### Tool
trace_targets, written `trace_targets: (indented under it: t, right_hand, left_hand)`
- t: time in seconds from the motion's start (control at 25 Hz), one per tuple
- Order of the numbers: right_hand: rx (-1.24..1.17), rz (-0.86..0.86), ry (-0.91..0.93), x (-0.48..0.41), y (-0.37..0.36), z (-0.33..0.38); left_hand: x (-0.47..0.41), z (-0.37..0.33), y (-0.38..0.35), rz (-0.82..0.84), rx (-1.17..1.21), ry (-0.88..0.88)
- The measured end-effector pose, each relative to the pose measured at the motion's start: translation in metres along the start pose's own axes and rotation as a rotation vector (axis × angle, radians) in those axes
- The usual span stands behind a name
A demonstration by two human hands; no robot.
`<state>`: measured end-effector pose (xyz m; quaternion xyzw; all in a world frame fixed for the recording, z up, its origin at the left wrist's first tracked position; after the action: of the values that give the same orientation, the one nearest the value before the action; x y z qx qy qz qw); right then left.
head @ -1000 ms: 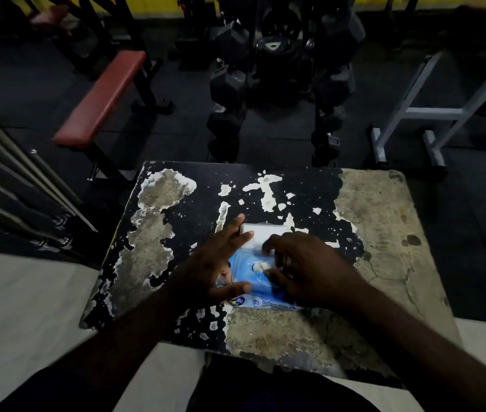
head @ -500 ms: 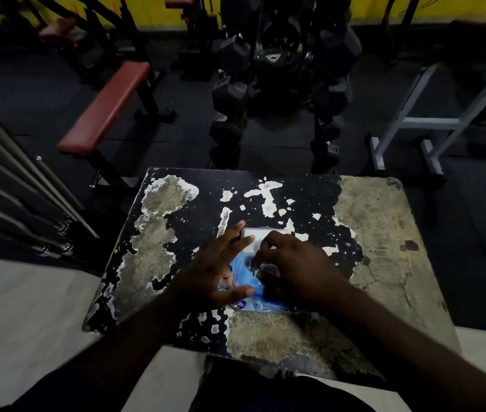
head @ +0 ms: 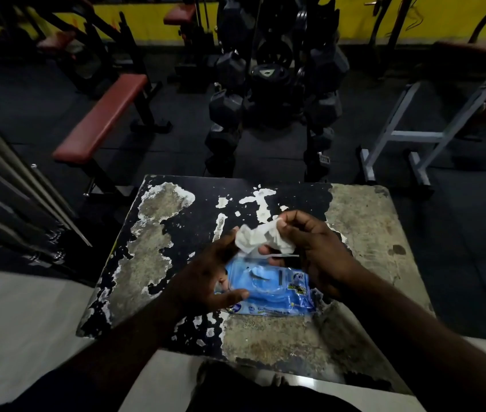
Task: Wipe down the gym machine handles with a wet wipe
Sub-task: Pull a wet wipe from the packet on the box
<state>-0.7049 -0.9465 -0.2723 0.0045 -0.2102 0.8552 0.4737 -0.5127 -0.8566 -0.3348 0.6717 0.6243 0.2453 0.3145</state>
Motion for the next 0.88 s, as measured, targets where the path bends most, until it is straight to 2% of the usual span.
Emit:
trace_targets:
  t: [0.12,0.28,0.4,0.52,0.6,0.76,0.88]
  right_hand:
    - [-0.092,-0.077,-0.083,0.004,0.005,-0.009]
    - [-0.152,-0.175,-0.08,0.006,0.021,-0.007]
    - [-0.174,-0.167,-0.048,0.007,0.033,-0.003]
    - [-0.177,-0.117,-0.034,0.009,0.036,-0.004]
    - [-0.191,-0.073,-0.032,0.011,0.035,-0.006]
    - [-0.197,-0.066,-0.02,0.013,0.038,-0.008]
    - [-0.158,-0.086,-0.028,0.014,0.04,-0.013]
  left_hand:
    - [0.003,0.005,-0.002,0.014,0.003,0.03]
    - [0.005,0.001,0.003,0.006,0.06,0.098]
    - [-0.001,-0.005,0.006,-0.056,0.247,0.248]
    - [-0.015,-0.017,0.012,-0.164,0.232,0.362]
    - [-0.019,-0.027,0.013,-0.175,0.1,0.306]
    - [-0.005,-0.042,0.003,-0.189,-0.099,-0.126]
    - [0.009,-0.041,-0.019,-0.063,-0.209,-0.184]
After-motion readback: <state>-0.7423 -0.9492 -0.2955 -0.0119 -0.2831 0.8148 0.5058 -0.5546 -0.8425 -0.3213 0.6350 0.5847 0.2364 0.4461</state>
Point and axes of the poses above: each hand's wrist, its own x-axis away from the middle knuckle, its own y-axis out of the back of the hand, z = x × y, the point moved 5 cm from there along -x, towards the middle knuckle, and after that the axes turned 9 degrees about y, right-handed, at the moved point
